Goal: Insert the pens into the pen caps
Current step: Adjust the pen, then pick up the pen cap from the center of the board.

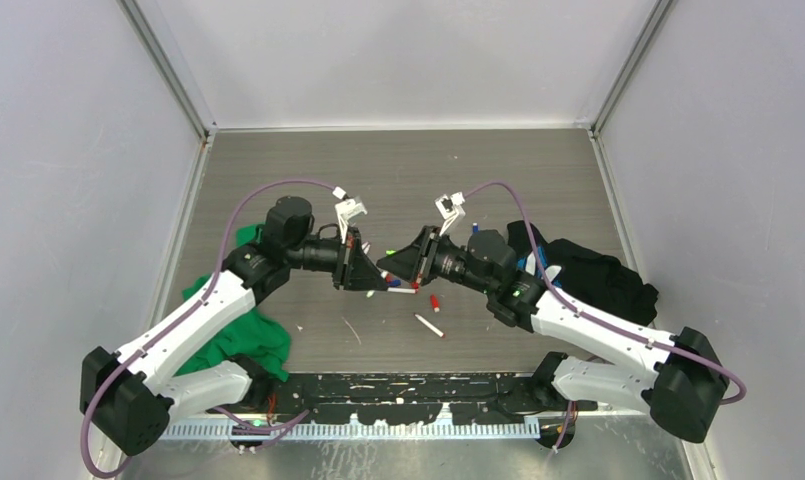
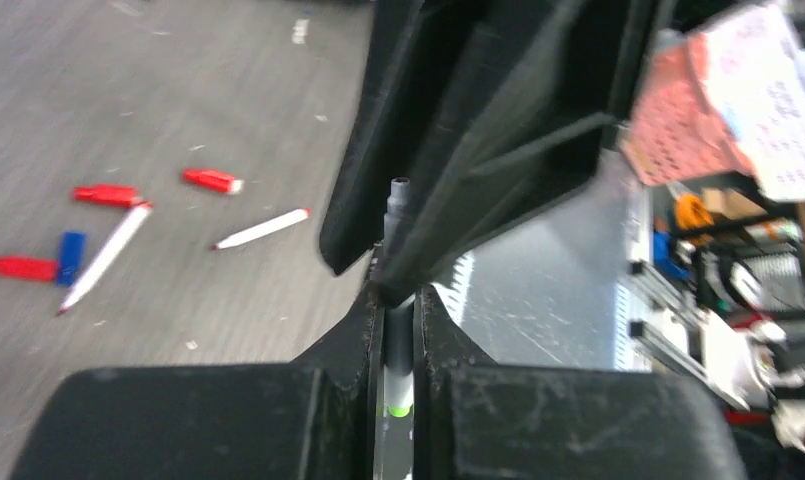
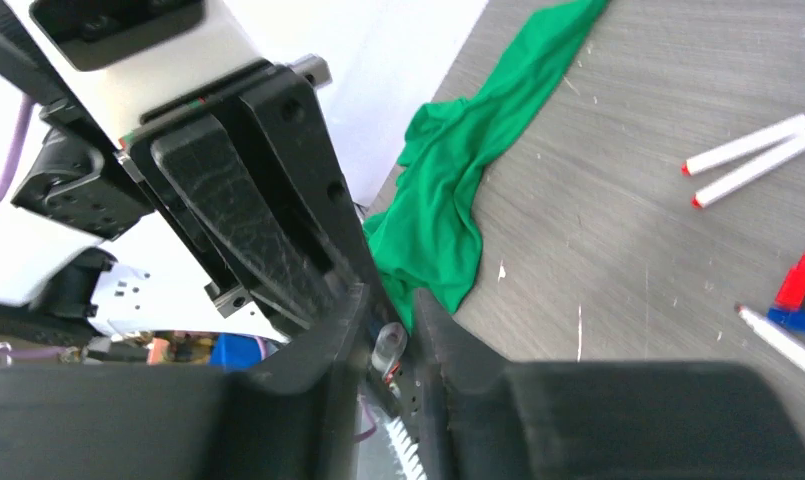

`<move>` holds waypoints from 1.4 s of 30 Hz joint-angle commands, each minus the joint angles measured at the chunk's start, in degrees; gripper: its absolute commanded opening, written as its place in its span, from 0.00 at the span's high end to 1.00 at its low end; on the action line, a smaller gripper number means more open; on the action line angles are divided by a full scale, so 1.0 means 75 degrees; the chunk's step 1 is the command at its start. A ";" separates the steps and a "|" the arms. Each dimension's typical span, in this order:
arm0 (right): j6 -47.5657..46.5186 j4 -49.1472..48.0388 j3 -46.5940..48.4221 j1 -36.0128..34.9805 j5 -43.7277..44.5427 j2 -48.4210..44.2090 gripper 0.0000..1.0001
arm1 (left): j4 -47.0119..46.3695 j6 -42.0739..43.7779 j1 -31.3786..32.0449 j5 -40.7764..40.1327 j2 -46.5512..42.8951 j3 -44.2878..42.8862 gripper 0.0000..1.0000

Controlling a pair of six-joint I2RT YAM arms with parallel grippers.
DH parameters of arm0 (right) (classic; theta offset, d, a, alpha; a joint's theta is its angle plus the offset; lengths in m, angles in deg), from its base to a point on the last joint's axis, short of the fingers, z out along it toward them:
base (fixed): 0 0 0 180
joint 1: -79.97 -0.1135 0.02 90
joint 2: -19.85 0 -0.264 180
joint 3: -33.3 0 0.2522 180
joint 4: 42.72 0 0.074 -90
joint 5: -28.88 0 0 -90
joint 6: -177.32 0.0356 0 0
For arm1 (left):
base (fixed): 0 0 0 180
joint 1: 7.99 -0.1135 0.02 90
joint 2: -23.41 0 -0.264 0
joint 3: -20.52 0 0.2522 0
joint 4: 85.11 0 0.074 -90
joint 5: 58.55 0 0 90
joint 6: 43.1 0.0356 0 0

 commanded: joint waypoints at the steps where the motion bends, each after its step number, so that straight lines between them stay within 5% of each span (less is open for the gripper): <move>1: -0.1030 0.1347 0.0531 -0.0091 0.0695 -0.0292 0.57 | 0.0989 0.0789 -0.0080 -0.1819 -0.0321 -0.0511 1.00; 5: -0.2462 0.3614 0.1344 -0.0071 0.1993 0.0000 0.35 | 0.1495 0.0952 -0.0613 -0.3565 -0.0610 -0.0589 1.00; 12: -0.3683 0.5653 0.2634 0.0199 0.2696 0.1751 0.31 | 0.2023 0.0745 -0.2110 -0.5111 -0.0685 -0.0803 1.00; 31: -0.1776 0.2426 0.2776 0.0305 0.2612 0.4809 0.28 | 0.2056 0.0979 -0.2203 -0.4841 -0.1028 -0.0598 1.00; 42: -0.1405 0.2333 0.3461 0.0303 0.3136 0.5823 0.26 | 0.2059 0.0982 -0.2188 -0.4771 -0.1054 -0.0581 1.00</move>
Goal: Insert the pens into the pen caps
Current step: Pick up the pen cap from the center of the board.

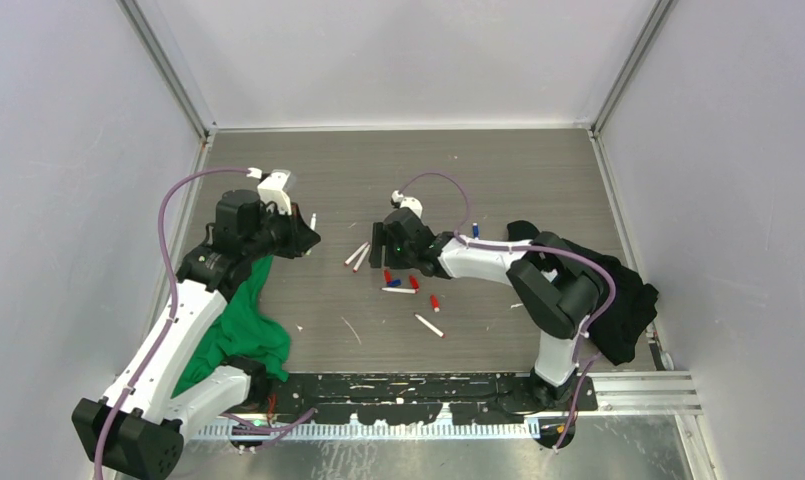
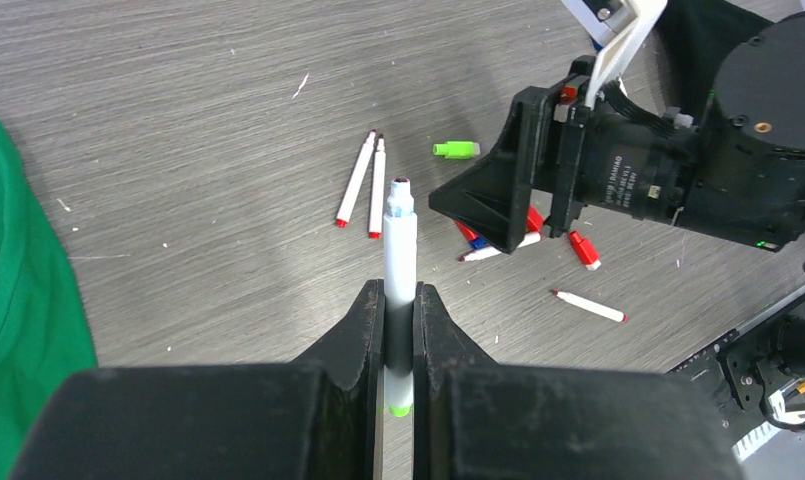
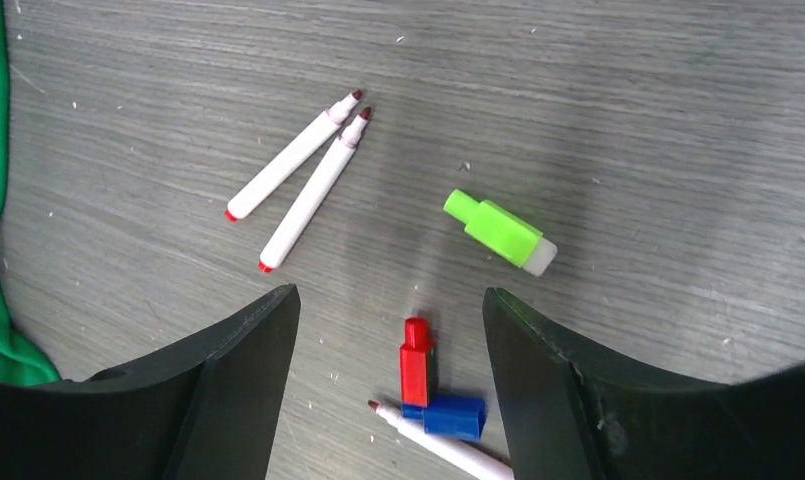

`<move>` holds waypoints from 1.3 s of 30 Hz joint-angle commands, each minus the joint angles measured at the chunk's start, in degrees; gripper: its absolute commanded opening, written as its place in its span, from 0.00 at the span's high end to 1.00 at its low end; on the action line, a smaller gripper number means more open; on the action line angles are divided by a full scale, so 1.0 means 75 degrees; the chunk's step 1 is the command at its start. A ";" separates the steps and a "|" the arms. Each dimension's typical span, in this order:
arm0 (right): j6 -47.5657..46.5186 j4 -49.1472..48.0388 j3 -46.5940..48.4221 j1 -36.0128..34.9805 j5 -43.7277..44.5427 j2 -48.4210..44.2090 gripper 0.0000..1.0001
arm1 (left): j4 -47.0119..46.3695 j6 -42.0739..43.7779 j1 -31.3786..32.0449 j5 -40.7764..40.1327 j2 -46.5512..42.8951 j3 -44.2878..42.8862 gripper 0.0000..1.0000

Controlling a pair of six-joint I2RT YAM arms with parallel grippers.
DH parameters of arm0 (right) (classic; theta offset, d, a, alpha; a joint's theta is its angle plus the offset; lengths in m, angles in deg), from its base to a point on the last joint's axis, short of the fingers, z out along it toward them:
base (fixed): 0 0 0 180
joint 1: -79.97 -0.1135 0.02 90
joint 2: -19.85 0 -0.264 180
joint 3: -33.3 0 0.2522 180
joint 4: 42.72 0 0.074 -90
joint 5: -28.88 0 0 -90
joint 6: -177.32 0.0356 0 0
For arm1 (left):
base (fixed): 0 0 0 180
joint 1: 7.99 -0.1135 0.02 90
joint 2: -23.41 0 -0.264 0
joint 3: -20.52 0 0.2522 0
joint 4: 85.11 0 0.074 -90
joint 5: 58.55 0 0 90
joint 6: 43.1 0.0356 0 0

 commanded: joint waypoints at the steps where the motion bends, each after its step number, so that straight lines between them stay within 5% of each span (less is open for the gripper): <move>1: 0.0363 -0.0461 0.0460 0.0029 0.0353 0.0226 0.26 | -0.0185 0.0036 -0.0015 0.0163 -0.0092 -0.0088 1.00; 13: 0.0082 0.0031 0.1081 0.0209 0.1450 0.0874 0.27 | -0.0174 0.0022 -0.0006 0.0206 -0.0076 -0.0095 1.00; 23: -0.0652 0.0815 0.1679 0.0398 0.1323 0.1325 0.43 | -0.0173 0.0019 -0.0015 0.0257 -0.0040 -0.0113 1.00; 39: -0.1228 0.2520 0.2931 0.0029 0.2136 0.2109 0.53 | -0.0147 0.0021 -0.0016 0.0268 -0.0112 -0.0123 1.00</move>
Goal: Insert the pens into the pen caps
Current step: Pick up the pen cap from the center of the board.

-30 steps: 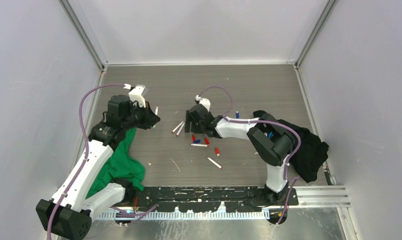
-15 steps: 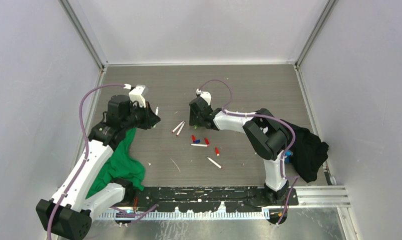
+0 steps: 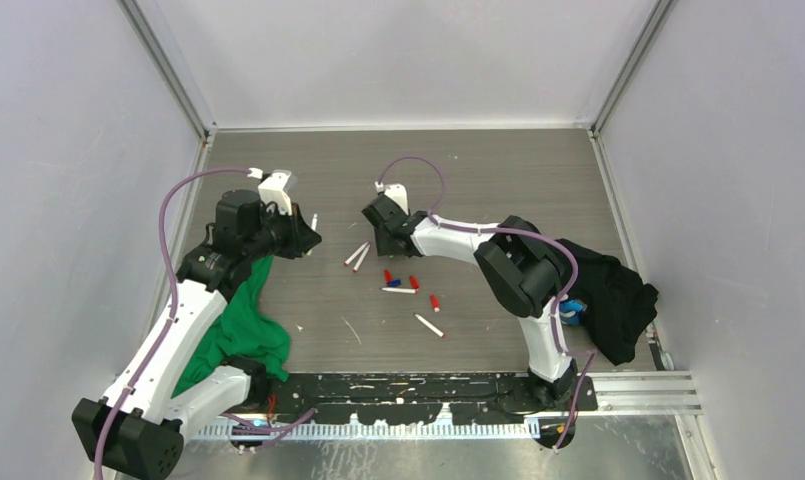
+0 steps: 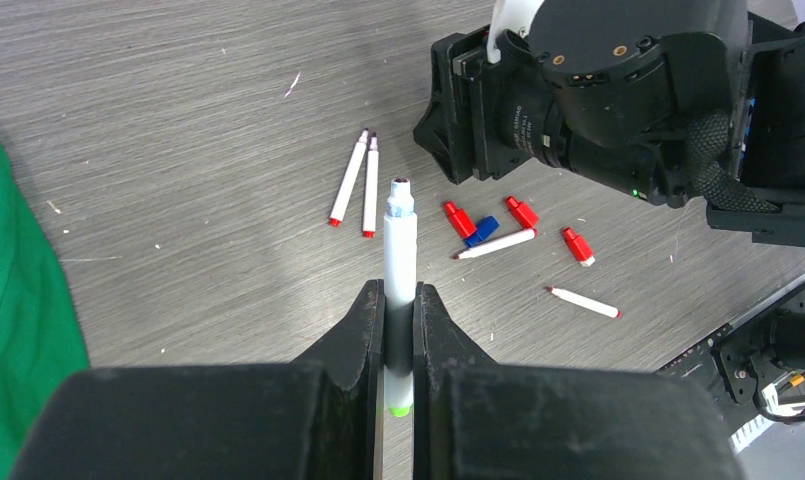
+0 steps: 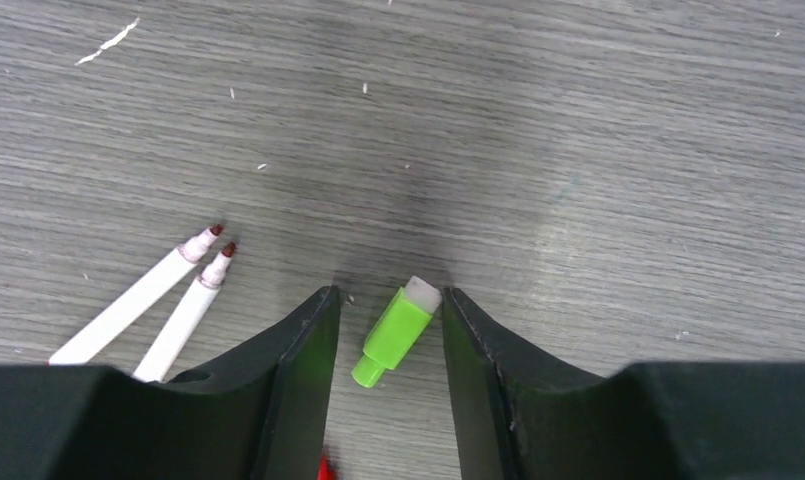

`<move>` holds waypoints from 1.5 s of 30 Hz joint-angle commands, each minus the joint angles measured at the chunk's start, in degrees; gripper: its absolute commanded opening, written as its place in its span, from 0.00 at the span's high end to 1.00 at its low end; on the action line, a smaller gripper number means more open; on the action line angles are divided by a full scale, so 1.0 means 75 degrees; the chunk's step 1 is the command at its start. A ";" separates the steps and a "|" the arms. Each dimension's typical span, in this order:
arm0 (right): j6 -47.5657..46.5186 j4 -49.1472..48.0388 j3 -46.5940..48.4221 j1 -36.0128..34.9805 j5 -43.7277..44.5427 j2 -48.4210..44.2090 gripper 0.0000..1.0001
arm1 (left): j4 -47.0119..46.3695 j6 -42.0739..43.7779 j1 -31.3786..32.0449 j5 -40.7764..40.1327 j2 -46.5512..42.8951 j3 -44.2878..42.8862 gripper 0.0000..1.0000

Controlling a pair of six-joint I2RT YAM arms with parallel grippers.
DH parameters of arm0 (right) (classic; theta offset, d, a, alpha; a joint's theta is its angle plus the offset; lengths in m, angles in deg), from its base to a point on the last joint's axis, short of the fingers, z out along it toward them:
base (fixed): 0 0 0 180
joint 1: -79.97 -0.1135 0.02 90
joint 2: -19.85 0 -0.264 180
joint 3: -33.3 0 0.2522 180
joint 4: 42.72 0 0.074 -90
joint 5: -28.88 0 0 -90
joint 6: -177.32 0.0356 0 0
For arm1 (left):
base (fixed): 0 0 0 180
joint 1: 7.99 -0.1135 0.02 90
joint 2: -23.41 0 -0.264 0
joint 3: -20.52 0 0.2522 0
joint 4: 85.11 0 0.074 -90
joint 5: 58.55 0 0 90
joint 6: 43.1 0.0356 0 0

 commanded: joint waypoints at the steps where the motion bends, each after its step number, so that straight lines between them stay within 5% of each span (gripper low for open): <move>1: -0.0098 0.0539 0.0573 -0.0061 0.0350 0.0299 0.55 | -0.0148 0.0017 -0.0010 0.0138 -0.0105 -0.0116 1.00; 14: -0.0060 0.0890 0.0584 -0.0061 0.0447 0.0178 0.70 | -0.0147 0.0008 -0.0014 0.0182 -0.0081 -0.0113 1.00; 21: -0.0051 0.0886 0.0316 -0.0046 0.0359 -0.0252 0.88 | -0.0150 0.0001 -0.0010 0.0140 -0.0110 -0.0103 1.00; 25: -0.0013 0.0867 -0.0069 0.0051 0.0217 -0.0987 0.99 | -0.0215 -0.0069 -0.0007 0.0185 -0.0274 -0.0028 1.00; 31: 0.0204 0.0377 -0.1208 0.0131 -0.0522 -0.3280 1.00 | -0.0850 -0.0197 0.0137 0.1645 -0.0596 0.0227 1.00; 37: 0.0800 -0.1500 -0.2766 0.0126 -0.1798 -0.6142 0.99 | -0.2454 -0.0828 0.0620 0.5031 -0.0528 0.0580 1.00; 45: 0.2300 -0.6030 -0.4741 0.0118 -0.3052 -0.8000 0.99 | -0.2754 -0.0981 0.1366 0.6055 -0.0185 0.0618 1.00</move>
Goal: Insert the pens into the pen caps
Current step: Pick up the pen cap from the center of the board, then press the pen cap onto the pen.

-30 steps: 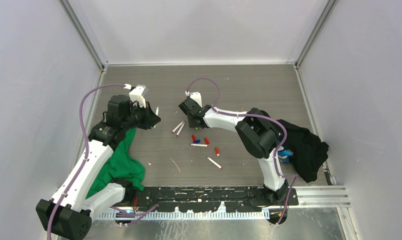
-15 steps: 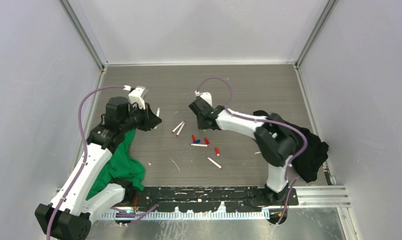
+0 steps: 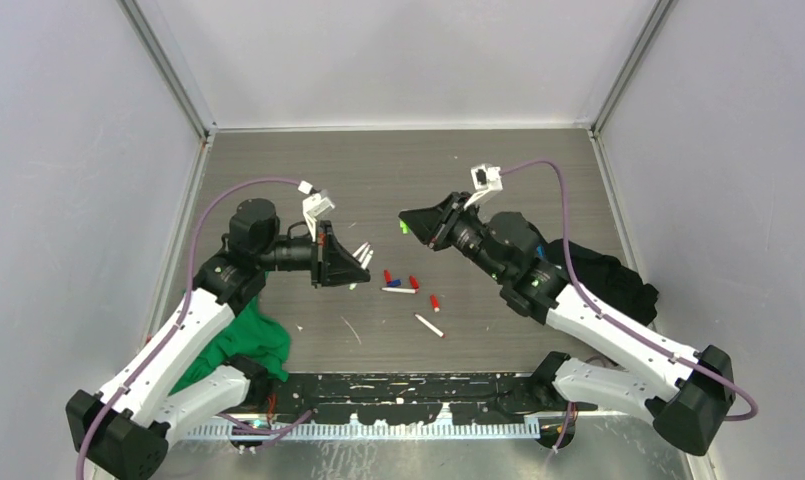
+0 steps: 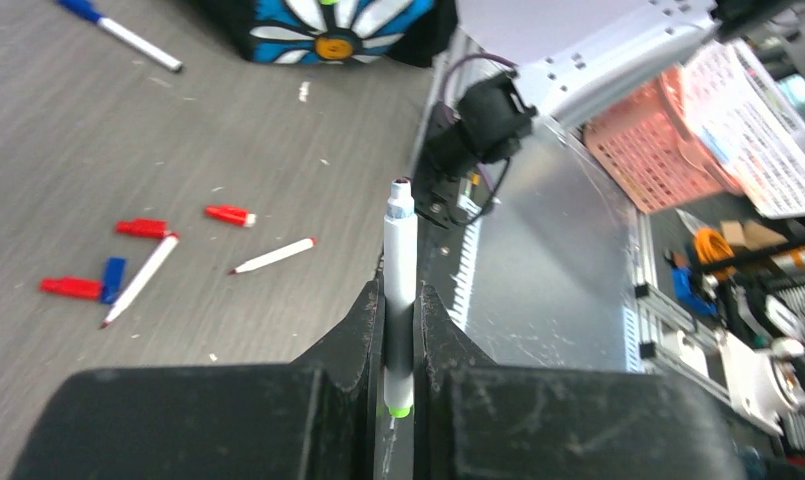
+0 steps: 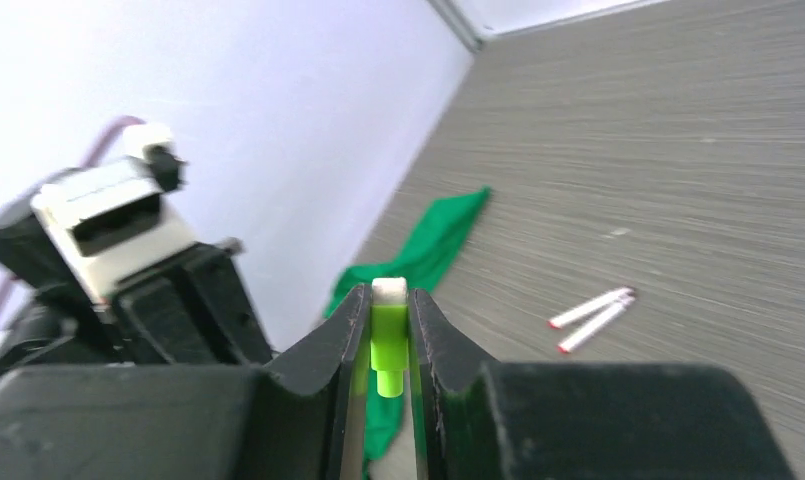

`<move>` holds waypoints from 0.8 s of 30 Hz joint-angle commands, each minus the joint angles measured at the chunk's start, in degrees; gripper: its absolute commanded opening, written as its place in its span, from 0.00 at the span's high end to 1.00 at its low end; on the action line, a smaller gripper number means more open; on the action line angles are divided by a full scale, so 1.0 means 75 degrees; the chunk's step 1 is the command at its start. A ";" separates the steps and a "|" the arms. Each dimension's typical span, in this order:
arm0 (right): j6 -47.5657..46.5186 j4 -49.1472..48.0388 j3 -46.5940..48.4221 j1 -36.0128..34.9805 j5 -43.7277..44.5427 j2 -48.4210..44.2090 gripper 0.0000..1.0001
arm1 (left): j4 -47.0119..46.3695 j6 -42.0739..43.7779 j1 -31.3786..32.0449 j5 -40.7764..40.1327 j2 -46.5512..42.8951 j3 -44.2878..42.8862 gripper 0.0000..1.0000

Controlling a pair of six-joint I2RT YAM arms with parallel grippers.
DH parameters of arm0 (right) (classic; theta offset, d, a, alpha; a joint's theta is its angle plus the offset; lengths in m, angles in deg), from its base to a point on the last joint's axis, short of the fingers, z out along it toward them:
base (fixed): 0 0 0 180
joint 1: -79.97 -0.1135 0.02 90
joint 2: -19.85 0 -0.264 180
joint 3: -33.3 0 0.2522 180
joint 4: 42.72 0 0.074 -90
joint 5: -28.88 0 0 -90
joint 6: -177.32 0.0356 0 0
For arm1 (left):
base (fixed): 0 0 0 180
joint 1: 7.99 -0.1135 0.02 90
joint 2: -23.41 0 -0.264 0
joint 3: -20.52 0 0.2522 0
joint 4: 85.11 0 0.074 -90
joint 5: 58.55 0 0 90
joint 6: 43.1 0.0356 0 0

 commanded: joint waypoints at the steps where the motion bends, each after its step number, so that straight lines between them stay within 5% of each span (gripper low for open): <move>1: 0.1156 -0.3307 -0.0844 -0.0042 -0.0846 -0.0193 0.99 | -0.0638 -0.0132 0.0239 0.1052 0.0132 -0.0061 1.00; 10: 0.1345 -0.5333 -0.1263 -0.0571 -0.0716 0.0184 0.99 | -0.0578 -0.0086 0.0306 0.0962 0.0189 -0.0075 1.00; 24: 0.1133 -0.5181 -0.1430 -0.0944 -0.0419 0.0266 0.99 | -0.0542 -0.0052 0.0306 0.0623 0.0072 -0.0073 1.00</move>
